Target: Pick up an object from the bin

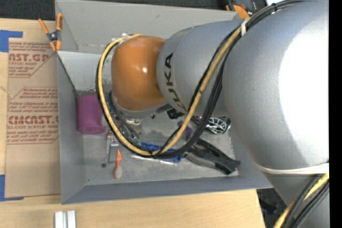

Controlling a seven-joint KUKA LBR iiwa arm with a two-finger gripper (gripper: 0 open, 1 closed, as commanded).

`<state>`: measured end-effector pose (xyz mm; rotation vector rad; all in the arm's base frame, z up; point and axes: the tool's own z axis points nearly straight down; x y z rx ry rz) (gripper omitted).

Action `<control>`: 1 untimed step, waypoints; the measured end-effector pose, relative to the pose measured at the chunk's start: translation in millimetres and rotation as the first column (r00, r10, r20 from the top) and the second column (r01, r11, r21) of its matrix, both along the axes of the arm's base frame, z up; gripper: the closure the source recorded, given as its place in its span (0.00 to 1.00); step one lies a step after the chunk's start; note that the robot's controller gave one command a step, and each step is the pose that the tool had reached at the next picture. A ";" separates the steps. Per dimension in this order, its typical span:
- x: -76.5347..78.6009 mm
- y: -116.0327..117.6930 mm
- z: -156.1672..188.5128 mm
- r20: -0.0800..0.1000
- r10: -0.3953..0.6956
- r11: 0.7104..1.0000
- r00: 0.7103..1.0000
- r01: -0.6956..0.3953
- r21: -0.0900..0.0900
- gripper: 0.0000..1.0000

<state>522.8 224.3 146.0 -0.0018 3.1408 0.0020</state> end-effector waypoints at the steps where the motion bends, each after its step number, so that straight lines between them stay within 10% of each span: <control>1: -12.1 -9.7 2.0 0.001 0.267 0.964 0.964 -0.267 0.000 0.00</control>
Offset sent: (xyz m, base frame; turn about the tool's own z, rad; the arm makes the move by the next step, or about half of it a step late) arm -0.0118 -0.0475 0.0004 -0.4579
